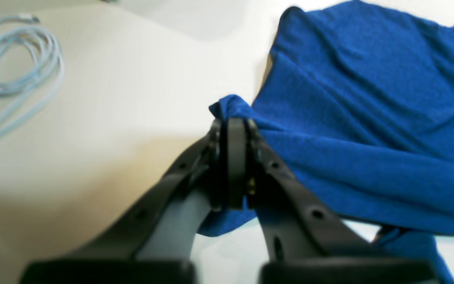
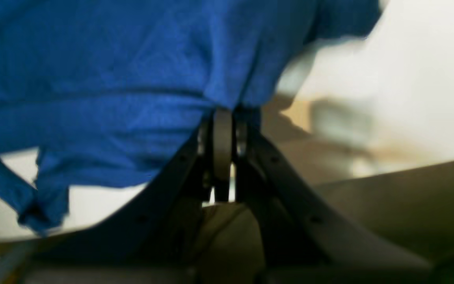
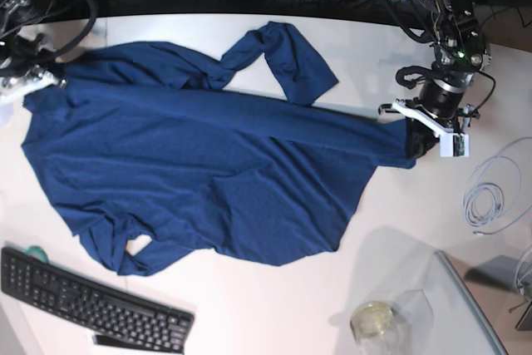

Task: Layout the t-shirt on the table in an organized manner, then fold the t-shirt properly
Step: 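Pull the shirt edges apart with both grippers to stretch it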

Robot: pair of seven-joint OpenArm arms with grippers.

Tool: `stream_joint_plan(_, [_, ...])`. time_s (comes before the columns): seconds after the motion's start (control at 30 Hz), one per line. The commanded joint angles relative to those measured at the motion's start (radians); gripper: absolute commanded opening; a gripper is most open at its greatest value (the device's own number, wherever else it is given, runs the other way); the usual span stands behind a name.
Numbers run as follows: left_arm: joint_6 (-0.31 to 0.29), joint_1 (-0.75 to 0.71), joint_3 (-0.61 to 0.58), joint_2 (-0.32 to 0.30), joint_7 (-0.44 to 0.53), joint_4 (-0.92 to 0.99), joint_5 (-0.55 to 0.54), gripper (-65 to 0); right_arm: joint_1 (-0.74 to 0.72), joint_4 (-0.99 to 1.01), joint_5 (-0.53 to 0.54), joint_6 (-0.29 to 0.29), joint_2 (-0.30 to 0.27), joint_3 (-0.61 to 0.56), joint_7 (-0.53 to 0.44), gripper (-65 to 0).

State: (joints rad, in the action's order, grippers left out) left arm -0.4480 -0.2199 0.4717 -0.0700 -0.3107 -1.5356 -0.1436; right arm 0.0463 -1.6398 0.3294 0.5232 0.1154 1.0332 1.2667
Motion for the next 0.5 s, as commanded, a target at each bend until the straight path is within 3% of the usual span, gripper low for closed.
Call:
stream_joint_plan(0.0, [0.001,0.006,0.003,-0.011,0.025,-0.012,-0.014,-65.0,-0.004,0.011,0.009,-0.002,-0.013,0.012,-0.034,-64.8])
stream_joint_plan(0.17, [0.001,0.006,0.003,-0.011,0.025,-0.01,-0.014,-65.0,0.022,0.066,0.01,-0.001,-0.019,0.049,-0.071,-61.7])
stream_joint_plan(0.27, [0.001,0.006,-0.001,-0.011,0.025,-0.01,-0.014,-65.0,0.036,0.063,0.012,0.004,-0.016,0.054,-0.075,-44.3])
stream_joint_plan(0.33, [0.001,0.006,-0.003,-0.011,0.025,-0.01,-0.014,-65.0,0.042,0.062,0.012,0.058,-0.016,0.054,-0.095,-30.9])
stream_joint_plan(0.4, [0.001,0.006,-0.003,-0.009,0.023,-0.01,-0.014,-65.0,0.053,0.063,0.012,0.119,-0.016,0.054,-0.13,-24.6])
stream_joint_plan(0.47, [0.001,0.006,0.0,-0.009,0.023,-0.01,-0.014,-65.0,0.06,0.068,0.012,0.143,-0.018,0.049,-0.157,-23.3])
